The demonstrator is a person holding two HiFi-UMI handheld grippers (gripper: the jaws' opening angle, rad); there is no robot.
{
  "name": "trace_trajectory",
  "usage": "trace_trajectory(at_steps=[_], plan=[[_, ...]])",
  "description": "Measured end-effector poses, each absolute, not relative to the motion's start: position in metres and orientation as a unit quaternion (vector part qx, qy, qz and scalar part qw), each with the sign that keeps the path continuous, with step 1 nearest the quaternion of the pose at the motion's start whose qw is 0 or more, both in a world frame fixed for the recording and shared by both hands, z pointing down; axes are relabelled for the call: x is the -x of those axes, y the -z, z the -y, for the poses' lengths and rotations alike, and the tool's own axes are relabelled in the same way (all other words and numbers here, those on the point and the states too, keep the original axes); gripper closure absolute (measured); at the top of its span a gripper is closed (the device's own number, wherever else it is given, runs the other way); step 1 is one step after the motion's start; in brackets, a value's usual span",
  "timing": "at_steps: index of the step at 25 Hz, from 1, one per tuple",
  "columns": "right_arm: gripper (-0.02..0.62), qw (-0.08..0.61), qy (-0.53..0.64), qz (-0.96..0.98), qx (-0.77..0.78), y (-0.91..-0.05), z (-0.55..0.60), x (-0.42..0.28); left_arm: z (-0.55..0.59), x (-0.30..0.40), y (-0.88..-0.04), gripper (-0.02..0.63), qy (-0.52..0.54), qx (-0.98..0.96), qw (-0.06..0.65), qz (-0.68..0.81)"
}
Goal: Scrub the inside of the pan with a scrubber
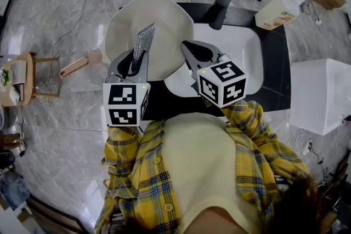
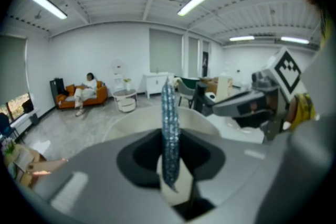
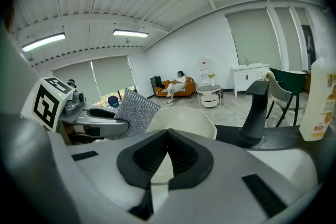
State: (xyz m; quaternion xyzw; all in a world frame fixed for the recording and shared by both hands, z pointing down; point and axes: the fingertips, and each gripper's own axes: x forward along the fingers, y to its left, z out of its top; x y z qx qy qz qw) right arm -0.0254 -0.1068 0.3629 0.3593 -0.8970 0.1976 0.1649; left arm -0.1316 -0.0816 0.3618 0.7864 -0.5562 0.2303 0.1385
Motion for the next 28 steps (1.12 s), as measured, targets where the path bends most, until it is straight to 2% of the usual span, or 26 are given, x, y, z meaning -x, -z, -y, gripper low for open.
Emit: trace_trajectory(at_steps=[7,28], plan=[[0.581,0.178,-0.190,0.895,-0.362,-0.3662,0.1053,0.0279,0.0773,0.1342,-0.3672,0.518,-0.221,-0.786,0.166,0.553],[0.581,0.171,-0.200,0.893,-0.364,-0.3664,0.1058,0.0279,0.0772,0.1288,-0.3714,0.517,-0.235,-0.788,0.152,0.548]])
